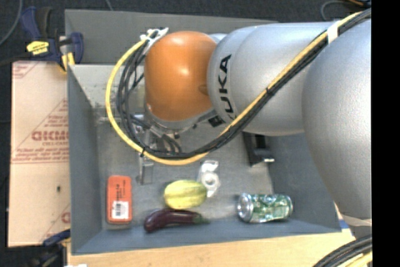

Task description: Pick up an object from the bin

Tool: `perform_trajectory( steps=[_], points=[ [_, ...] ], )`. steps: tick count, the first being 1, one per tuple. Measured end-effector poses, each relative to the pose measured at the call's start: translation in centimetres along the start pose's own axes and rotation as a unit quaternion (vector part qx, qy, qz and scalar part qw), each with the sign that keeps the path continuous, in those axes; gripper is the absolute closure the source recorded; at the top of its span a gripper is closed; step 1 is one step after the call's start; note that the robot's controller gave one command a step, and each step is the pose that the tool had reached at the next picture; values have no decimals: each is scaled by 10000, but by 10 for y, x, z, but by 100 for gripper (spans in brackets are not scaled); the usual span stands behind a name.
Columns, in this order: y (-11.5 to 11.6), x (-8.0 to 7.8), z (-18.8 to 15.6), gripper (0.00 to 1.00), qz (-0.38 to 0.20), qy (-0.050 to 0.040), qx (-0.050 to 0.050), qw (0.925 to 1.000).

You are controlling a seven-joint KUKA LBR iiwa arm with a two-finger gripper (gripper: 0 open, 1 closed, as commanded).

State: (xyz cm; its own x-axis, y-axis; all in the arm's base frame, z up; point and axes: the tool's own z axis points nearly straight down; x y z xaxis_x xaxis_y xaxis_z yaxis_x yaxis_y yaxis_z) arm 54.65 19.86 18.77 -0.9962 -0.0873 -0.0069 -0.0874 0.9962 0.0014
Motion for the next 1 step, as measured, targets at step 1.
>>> perform_trajectory(
  steps=[1],
  points=[
    [-10,2,58,0,-312,-6,-7,9995]
  ],
)
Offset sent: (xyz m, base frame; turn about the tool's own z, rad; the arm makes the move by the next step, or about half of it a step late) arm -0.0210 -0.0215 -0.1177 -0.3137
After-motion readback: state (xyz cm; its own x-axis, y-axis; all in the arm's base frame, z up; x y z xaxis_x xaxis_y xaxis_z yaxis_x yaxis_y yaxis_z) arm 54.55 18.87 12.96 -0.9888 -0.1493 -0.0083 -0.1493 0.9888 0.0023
